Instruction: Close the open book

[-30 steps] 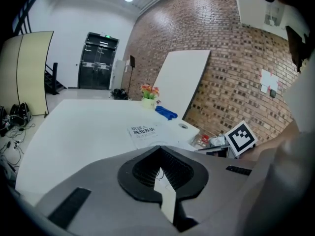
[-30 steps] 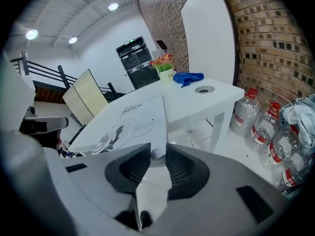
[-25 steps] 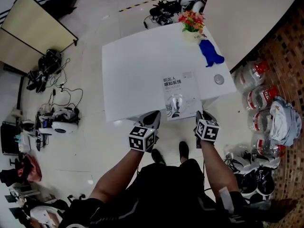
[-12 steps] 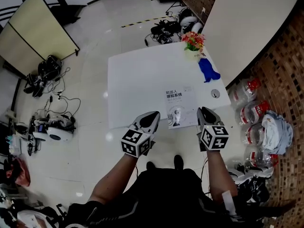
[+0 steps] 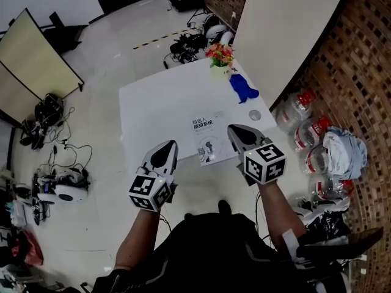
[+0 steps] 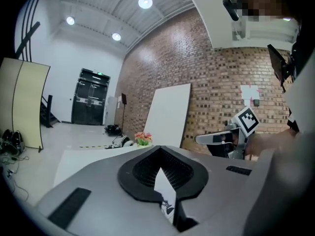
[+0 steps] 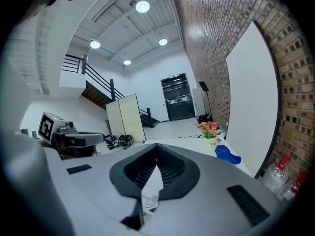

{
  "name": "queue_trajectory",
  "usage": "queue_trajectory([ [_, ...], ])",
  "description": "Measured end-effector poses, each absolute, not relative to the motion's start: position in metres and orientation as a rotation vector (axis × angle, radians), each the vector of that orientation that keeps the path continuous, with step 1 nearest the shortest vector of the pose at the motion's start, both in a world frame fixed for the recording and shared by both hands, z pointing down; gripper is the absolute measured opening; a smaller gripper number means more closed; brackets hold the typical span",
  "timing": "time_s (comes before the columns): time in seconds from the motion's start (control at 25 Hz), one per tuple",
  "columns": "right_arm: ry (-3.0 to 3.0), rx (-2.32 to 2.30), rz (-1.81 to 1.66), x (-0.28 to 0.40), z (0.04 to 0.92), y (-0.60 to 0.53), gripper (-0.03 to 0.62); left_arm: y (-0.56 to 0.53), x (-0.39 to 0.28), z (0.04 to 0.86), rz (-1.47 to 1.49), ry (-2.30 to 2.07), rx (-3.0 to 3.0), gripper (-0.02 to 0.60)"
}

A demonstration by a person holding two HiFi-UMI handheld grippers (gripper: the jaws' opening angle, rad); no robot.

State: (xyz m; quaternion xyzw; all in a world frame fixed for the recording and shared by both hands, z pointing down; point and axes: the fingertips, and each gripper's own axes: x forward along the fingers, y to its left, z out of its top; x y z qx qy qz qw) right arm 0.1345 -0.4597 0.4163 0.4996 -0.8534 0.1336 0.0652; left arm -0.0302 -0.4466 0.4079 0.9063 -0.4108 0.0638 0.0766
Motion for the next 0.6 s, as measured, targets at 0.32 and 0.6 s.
queue_trajectory([
  [0.32, -2.628, 1.436, 0.419, 0.141, 0.420, -0.457, 0.000, -0.430, -0.014, 0.400, 0.159, -1.321, 2.655, -0.005],
  [0.6, -2.708, 1.299, 0.407, 0.142, 0.420, -0.447, 0.000, -0.406, -0.002, 0.391, 0.147, -1.358, 2.634, -0.005],
])
